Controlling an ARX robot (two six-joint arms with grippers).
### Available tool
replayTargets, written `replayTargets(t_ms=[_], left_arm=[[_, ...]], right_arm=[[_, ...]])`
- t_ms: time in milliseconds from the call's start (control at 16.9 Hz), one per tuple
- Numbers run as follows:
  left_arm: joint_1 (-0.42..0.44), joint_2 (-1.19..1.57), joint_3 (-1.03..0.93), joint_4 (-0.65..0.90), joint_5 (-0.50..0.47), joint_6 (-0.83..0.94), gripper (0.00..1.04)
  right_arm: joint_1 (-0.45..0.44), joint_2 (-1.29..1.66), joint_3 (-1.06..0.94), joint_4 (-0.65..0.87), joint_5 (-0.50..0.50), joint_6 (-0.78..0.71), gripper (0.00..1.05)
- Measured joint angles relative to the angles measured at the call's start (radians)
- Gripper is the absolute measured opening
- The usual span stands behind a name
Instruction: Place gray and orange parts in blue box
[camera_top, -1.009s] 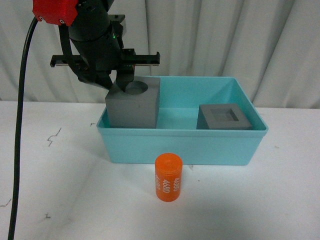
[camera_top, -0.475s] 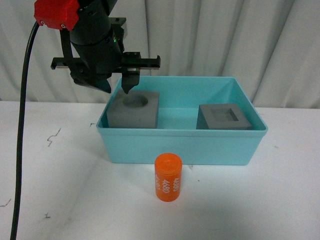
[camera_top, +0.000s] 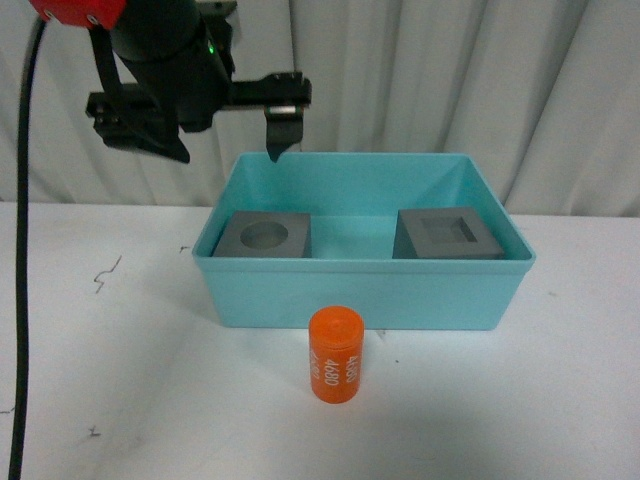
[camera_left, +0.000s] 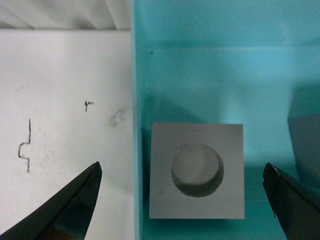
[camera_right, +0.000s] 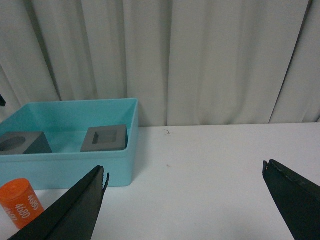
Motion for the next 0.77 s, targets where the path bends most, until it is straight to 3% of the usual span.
replayTargets(t_ms=[297,534,653,771], left_arm=[[0.005,-0.310,-0.268,0.312,0.043,0.113,0.98],[0.018,-0.553,-0.456,0.375,0.101,0.159,0.98],[0.033,-0.676,-0.617,0.664,-0.019,0.194,0.86],[0.085,-0.847,-0.852,0.903,-0.063,0.214,0.66]], right_arm=[[0.000,0.000,0.000,0.000,0.000,0.000,0.98],[0.000,0.000,0.000,0.000,0.000,0.000,0.98],[0.000,0.000,0.000,0.000,0.000,0.000,0.98],[0.000,0.000,0.000,0.000,0.000,0.000,0.98]])
